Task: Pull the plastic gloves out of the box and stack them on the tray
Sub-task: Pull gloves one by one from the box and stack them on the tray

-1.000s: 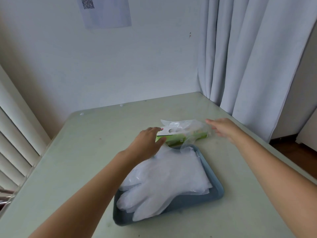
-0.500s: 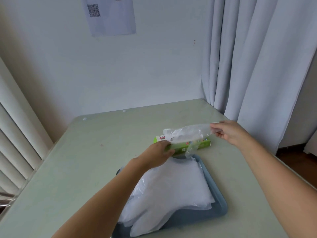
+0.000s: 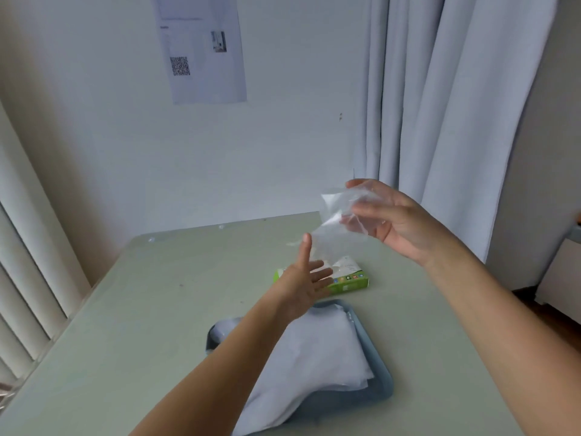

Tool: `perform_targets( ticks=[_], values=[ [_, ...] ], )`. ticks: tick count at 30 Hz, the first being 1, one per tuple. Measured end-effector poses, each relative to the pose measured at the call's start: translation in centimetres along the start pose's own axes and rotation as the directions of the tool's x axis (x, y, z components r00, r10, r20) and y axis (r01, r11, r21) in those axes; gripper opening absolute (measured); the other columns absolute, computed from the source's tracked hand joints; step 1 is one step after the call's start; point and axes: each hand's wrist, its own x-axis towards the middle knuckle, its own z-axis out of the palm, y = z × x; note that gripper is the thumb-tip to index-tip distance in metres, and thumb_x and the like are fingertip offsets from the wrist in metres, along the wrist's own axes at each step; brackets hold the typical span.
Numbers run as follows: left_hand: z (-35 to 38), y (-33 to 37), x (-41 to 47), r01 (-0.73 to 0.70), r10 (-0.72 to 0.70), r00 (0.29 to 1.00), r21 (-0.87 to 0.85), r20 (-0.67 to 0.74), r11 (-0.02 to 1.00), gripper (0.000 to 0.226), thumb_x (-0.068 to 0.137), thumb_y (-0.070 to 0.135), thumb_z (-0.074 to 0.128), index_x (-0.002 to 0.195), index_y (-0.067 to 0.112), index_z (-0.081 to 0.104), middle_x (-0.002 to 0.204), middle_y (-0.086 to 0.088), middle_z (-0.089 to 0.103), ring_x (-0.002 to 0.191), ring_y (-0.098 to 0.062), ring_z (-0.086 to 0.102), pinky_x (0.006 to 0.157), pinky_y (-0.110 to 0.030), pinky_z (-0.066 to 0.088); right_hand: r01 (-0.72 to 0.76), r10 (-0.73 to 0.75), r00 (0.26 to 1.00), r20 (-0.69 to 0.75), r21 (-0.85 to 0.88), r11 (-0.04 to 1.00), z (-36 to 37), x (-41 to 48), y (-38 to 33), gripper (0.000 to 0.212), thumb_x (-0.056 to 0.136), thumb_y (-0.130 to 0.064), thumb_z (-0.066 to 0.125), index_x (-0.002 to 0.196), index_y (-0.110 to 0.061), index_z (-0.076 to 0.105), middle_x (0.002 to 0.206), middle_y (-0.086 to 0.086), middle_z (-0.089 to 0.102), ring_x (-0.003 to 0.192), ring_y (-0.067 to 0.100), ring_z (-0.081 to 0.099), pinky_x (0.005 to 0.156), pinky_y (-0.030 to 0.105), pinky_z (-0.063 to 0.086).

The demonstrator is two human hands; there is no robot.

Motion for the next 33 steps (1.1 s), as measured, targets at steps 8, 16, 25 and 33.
perform_targets(
  ticks=[8, 16, 25, 33],
  values=[
    [-1.8, -2.2, -4.0, -0.13, 0.281, 0.874, -0.367, 0.396, 0.921, 0.111, 0.049, 0.076, 0.071, 0.138, 0.015, 0.047, 0.137, -0.012, 0.054, 0.123, -0.026, 0.055, 0.105, -0.045, 0.041, 0.04, -0.039, 0.999, -0.02, 0.045, 0.998, 1.8, -3.9, -0.9, 0.028, 0.078, 0.0, 0.057, 0.104, -0.009, 0.058, 0.068, 0.0, 0.06, 0.072, 0.024, 0.07, 0.073, 0.024, 0.056],
    [-4.7, 1.2, -9.4, -0.401, 0.376, 0.898, 0.076, 0.228, 0.913, 0.037, 0.068, 0.002, 0.074, 0.105, 0.007, 0.067, 0.096, -0.01, 0.07, 0.084, -0.021, 0.069, 0.075, -0.027, 0.058, -0.094, 0.091, 0.995, 0.028, 0.173, 0.98, 0.8, -7.4, 2.6, 0.058, 0.056, -0.004, 0.084, 0.108, -0.006, 0.059, 0.101, 0.02, 0.065, 0.091, 0.032, 0.07, 0.075, 0.027, 0.057],
    [-5.5, 6.6, -13.2, -0.521, 0.372, 0.85, 0.496, 0.373, 0.694, 0.06, 0.078, -0.013, 0.066, 0.129, 0.016, 0.053, 0.12, -0.005, 0.066, 0.085, -0.023, 0.071, 0.071, -0.026, 0.056, -0.521, 0.413, 0.847, 0.336, 0.369, 0.77, 2.1, -7.7, 6.2, 0.07, 0.057, -0.033, 0.09, 0.117, -0.004, 0.067, 0.111, 0.014, 0.068, 0.096, 0.025, 0.068, 0.093, 0.04, 0.053],
    [-7.0, 5.8, -12.6, -0.31, 0.193, 0.947, 0.578, 0.255, 0.755, 0.062, 0.078, -0.012, 0.068, 0.13, 0.017, 0.051, 0.117, -0.005, 0.067, 0.087, -0.026, 0.071, 0.074, -0.028, 0.057, -0.416, 0.445, 0.894, 0.044, 0.445, 0.793, 4.4, -6.9, 7.0, 0.06, 0.012, -0.008, 0.098, 0.065, -0.006, 0.072, 0.074, 0.006, 0.072, 0.061, 0.011, 0.068, 0.056, 0.027, 0.058]
  ],
)
